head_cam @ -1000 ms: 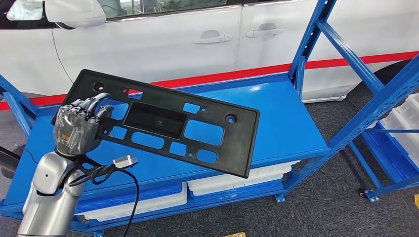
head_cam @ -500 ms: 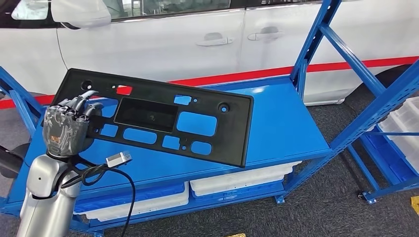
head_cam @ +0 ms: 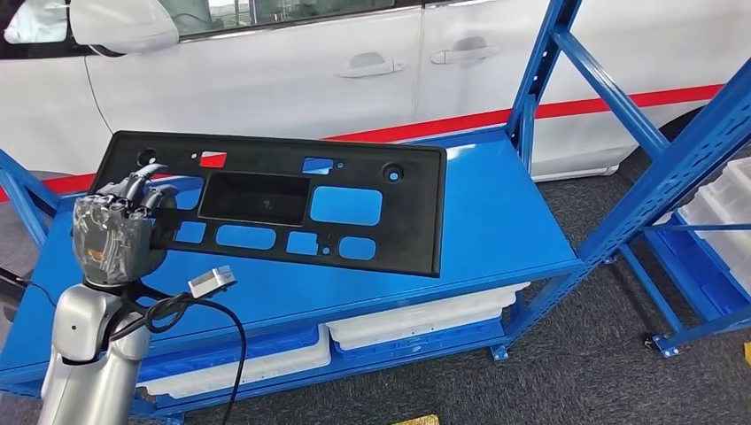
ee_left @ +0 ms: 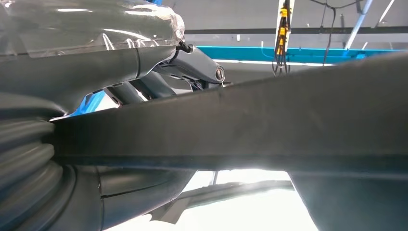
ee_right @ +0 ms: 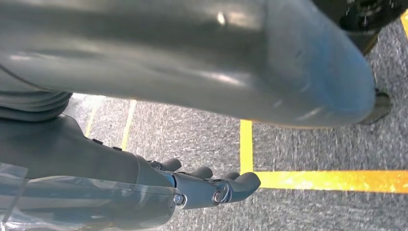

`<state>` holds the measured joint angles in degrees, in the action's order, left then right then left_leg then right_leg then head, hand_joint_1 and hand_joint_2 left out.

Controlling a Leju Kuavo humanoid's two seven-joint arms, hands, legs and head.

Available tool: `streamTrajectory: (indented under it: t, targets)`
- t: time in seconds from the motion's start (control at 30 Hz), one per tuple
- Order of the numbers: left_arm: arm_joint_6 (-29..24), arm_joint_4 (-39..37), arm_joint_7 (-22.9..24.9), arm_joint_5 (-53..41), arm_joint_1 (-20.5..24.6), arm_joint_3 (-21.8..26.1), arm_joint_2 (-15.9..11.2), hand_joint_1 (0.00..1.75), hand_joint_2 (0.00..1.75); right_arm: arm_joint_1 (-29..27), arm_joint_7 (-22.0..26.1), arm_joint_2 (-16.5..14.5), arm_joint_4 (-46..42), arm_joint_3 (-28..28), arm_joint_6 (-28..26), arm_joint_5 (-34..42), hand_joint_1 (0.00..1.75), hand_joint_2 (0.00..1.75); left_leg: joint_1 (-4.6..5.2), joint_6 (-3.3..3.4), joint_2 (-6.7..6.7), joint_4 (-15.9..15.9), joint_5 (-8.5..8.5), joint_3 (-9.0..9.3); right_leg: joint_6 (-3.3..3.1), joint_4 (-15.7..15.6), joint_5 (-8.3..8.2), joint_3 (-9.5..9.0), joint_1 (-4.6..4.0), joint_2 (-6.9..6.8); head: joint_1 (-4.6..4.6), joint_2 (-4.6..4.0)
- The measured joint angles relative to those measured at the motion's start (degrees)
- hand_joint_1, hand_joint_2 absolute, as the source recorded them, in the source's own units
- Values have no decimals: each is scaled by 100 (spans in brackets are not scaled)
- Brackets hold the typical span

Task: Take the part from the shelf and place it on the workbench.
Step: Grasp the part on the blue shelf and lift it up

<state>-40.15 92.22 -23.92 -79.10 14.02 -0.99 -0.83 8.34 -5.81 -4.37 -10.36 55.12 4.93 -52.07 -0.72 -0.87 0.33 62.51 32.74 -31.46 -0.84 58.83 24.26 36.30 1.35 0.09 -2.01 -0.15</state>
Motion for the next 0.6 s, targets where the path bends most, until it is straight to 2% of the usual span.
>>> streamTrajectory:
  t: [0.07,0.1,0.13,0.17,0.27,0.3,0.33,0.4,0.43,0.47,0.5,0.57,0.6]
  targets:
    - [-1,49,58,9,-59,19,0,175,175,-21,32,-6,0,7,-2,16,0,0,-2,-27,-1,739,428,-284,-53,2,-42,65,-18,-4,0,0]
    - [-1,72,91,14,-100,27,0,175,175,-34,49,-8,0,10,-4,25,0,0,-2,-33,-1,1025,535,-382,-62,7,-67,103,-27,-5,0,0]
    - [-1,99,132,17,-142,32,-1,175,175,-47,66,-13,0,16,-7,37,0,0,-2,-32,-1,1129,533,-392,-63,14,-94,142,-36,-5,0,0]
    - [0,130,175,16,-179,35,-1,175,175,-59,78,-17,0,24,-9,48,0,0,-2,-24,-1,1005,424,-292,-57,23,-123,180,-41,-5,1,0]
    - [-1,247,332,-7,-227,34,-6,175,175,-89,106,-49,0,55,-14,72,0,0,15,37,-2,-124,-30,368,2,46,-222,271,-52,-4,1,0]
    - [-1,289,396,-18,-242,33,-11,175,175,-96,117,-61,0,62,-15,75,0,0,31,60,-6,-370,-106,491,35,42,-263,282,-54,-4,1,0]
    - [-2,325,460,-33,-257,31,-23,175,175,-101,129,-69,0,69,-16,78,0,0,50,83,-12,-483,-134,531,71,33,-309,287,-52,-4,2,0]
    - [-4,386,595,-76,-301,28,-52,175,175,-119,149,-80,0,84,-16,82,0,0,58,142,-18,-508,-225,469,147,-16,-408,286,-52,1,1,0]
    - [-4,409,660,-103,-317,23,-66,175,175,-128,157,-84,0,89,-17,84,0,0,47,182,-9,-529,-282,433,178,-9,-382,307,-50,8,2,0]
    - [-3,433,730,-129,-339,11,-79,175,175,-137,161,-89,0,92,-17,85,0,0,32,233,1,-549,-357,384,200,80,-232,351,-50,13,2,0]
    - [-3,456,803,-159,-363,-4,-96,175,175,-148,164,-94,1,93,-16,86,0,0,18,280,12,-569,-438,317,217,279,26,419,-48,18,3,0]
    - [-4,496,951,-219,-420,-44,-150,175,175,-156,169,-109,2,93,-14,86,0,0,27,332,19,-562,-571,156,238,952,658,583,-38,14,3,0]
    - [-4,513,1025,-258,-458,-63,-185,175,175,-160,169,-116,2,93,-13,86,0,0,35,333,20,-554,-632,66,249,1296,822,633,-36,14,3,0]
